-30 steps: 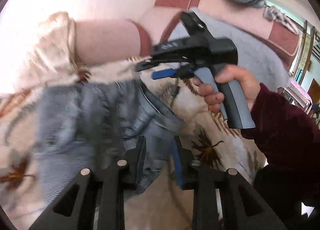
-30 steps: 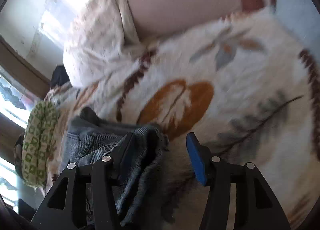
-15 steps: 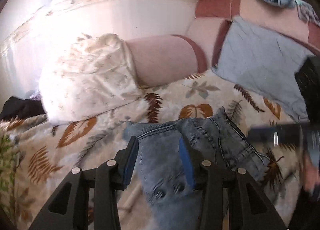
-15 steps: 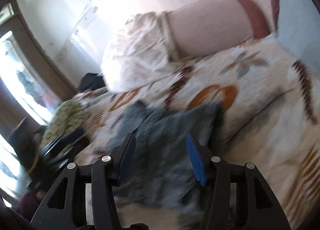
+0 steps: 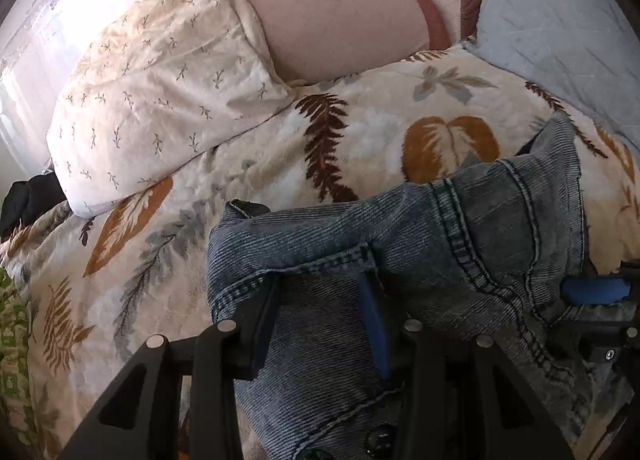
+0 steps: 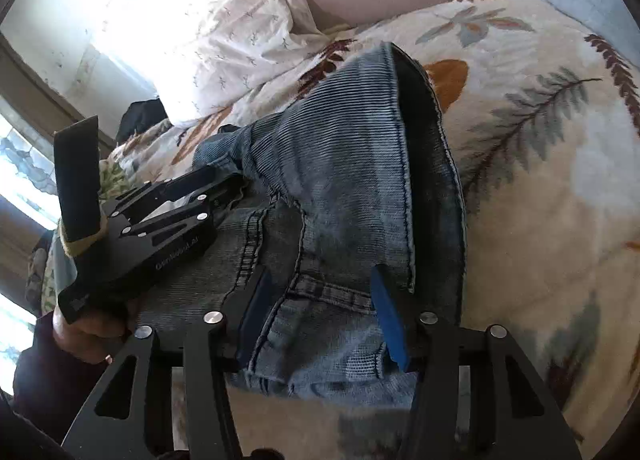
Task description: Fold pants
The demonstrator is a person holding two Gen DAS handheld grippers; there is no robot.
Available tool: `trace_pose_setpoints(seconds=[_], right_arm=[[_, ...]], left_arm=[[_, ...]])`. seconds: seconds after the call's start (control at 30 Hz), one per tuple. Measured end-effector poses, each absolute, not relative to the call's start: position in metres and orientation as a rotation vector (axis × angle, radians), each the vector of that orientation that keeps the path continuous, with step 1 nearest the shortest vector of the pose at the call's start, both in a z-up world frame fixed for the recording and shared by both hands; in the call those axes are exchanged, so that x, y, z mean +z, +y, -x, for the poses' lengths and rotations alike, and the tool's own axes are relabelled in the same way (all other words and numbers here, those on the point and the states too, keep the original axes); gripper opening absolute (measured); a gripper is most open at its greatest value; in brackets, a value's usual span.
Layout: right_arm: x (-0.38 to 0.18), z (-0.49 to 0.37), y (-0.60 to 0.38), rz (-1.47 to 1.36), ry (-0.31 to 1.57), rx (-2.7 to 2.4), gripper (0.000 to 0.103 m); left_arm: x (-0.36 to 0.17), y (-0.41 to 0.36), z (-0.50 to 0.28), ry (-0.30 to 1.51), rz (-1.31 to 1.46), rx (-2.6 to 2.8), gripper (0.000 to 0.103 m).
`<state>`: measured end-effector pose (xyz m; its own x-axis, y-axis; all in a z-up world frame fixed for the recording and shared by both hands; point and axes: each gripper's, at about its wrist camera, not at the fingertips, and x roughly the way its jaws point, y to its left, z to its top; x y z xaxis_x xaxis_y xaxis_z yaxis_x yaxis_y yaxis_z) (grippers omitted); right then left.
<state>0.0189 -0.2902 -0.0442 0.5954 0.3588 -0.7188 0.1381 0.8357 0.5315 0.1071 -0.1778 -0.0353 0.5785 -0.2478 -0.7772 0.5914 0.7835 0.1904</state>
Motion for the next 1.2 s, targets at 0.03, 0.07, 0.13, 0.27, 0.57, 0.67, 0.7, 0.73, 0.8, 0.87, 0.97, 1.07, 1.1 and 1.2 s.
trace_pose_setpoints(seconds=[0.03, 0.07, 0.13, 0.27, 0.57, 0.67, 0.7, 0.73, 0.8, 0.87, 0.97, 1.07, 1.1, 1.2], right_arm=[[-0.046, -0.023, -0.29, -0.581, 0.935, 0.137, 0.05], [-0.047, -0.026, -0.291, -0.582, 0.932, 0.135, 0.051], [-0.047, -0.026, -0.293, -0.61, 0.924, 0.142, 0.053], [-0.038, -0.014, -0.303, -0.697, 0.89, 0.158, 0.055], [0.023, 0.038, -0.281, -0.499, 0.668, 0.121, 0.063], [0.027, 0.054, -0.274, -0.513, 0.634, 0.126, 0.069], [0.026, 0.056, -0.27, -0.513, 0.639, 0.13, 0.069], [0.023, 0.059, -0.265, -0.502, 0.654, 0.126, 0.069], [0.016, 0.059, -0.257, -0.493, 0.686, 0.123, 0.069], [0.01, 0.056, -0.252, -0.497, 0.707, 0.119, 0.069], [0.002, 0.054, -0.249, -0.493, 0.719, 0.107, 0.069], [-0.007, 0.048, -0.248, -0.489, 0.744, 0.08, 0.069], [-0.012, 0.045, -0.248, -0.483, 0.765, 0.069, 0.069], [-0.021, 0.039, -0.243, -0.453, 0.806, 0.058, 0.069]], left_arm=[[-0.036, -0.178, -0.106, 0.811, -0.46, -0.503, 0.045], [-0.035, -0.179, -0.105, 0.802, -0.464, -0.499, 0.045], [-0.029, -0.176, -0.099, 0.773, -0.455, -0.501, 0.045], [-0.008, -0.151, -0.08, 0.746, -0.369, -0.502, 0.045], [0.04, -0.079, 0.003, 0.677, -0.23, -0.405, 0.09], [0.044, -0.069, 0.023, 0.665, -0.235, -0.401, 0.095], [0.043, -0.068, 0.027, 0.66, -0.243, -0.401, 0.095], [0.041, -0.069, 0.029, 0.658, -0.25, -0.401, 0.095], [0.036, -0.071, 0.029, 0.66, -0.264, -0.394, 0.095], [0.032, -0.073, 0.026, 0.649, -0.258, -0.383, 0.095], [0.023, -0.076, 0.019, 0.654, -0.254, -0.365, 0.095], [0.01, -0.08, 0.011, 0.689, -0.278, -0.349, 0.093], [0.004, -0.081, 0.009, 0.704, -0.29, -0.344, 0.091], [-0.006, -0.077, 0.009, 0.704, -0.27, -0.356, 0.092]])
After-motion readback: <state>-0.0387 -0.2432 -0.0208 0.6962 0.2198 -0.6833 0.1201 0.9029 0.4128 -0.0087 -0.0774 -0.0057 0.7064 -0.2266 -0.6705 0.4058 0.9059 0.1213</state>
